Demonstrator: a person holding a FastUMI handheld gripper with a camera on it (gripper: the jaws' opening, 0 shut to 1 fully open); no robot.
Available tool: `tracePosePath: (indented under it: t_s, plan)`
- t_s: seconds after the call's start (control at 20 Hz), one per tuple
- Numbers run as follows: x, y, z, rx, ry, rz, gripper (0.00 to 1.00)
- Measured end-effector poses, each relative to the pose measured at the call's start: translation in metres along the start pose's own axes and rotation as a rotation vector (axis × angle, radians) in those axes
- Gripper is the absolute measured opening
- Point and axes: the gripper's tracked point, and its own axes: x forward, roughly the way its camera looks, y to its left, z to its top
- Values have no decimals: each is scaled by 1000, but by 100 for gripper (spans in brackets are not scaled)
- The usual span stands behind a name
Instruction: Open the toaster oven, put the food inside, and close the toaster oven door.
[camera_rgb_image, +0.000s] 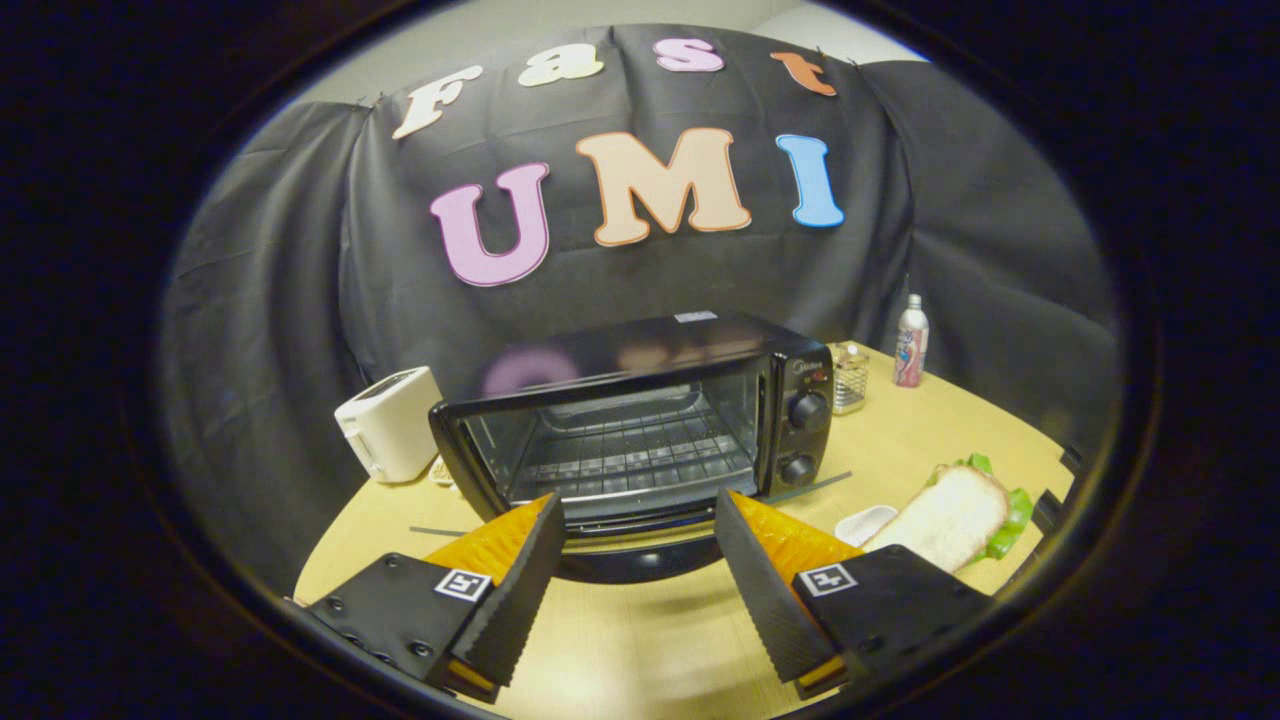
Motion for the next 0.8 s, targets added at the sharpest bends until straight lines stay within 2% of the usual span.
tracePosePath:
  t_s: [0.35, 0.8]
  plan:
    - [-10, -11, -39, 14, 91, -22, 96]
    - [-7, -25, -121, -78, 346, -52, 94]
